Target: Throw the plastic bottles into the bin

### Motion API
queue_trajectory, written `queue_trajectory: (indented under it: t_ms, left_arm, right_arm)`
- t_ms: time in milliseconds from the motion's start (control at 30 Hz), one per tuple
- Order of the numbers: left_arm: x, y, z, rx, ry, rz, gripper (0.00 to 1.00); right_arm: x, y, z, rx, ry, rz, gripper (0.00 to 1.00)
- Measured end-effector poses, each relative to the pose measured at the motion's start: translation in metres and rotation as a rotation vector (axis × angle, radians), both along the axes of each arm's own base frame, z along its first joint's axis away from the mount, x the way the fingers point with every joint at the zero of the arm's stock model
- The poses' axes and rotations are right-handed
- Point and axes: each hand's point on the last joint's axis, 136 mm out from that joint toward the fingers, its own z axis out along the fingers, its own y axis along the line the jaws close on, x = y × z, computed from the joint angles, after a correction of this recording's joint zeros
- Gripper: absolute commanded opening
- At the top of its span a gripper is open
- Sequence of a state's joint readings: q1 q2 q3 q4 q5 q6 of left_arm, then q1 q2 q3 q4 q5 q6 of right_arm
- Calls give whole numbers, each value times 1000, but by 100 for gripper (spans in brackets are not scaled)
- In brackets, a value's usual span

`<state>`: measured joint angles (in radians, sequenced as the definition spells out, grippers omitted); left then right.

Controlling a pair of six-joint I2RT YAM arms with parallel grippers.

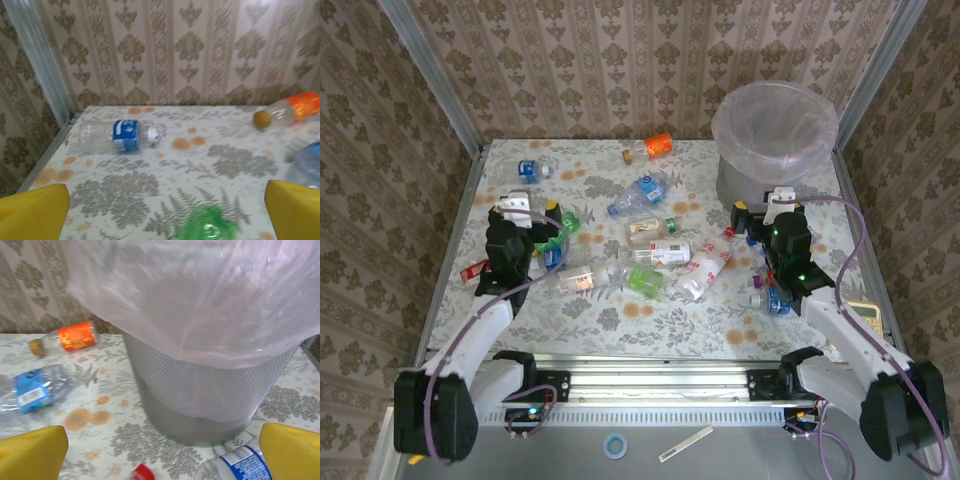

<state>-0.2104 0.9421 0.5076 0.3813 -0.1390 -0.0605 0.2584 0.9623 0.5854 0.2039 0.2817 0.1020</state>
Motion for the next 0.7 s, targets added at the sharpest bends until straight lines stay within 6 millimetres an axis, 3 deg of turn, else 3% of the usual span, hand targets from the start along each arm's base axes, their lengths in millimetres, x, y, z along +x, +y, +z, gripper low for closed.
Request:
queue_trajectory:
  t_ms: [133,333,467,700]
  left_arm:
    - [-25,-31,26,-65,30,-92,100]
    - [-60,-57,34,-110,184,-196,100]
    - [-81,-64,29,-115,286,-251,100]
    - [-112,-73,9,-111,416,-341,100]
  right_arm:
    - [-31,6,16,81,40,27,100]
    - [-77,14,27,230,137,93,100]
    - [-100,20,13,280,274,121,100]
    - [-121,48,-36,410,576,169,100]
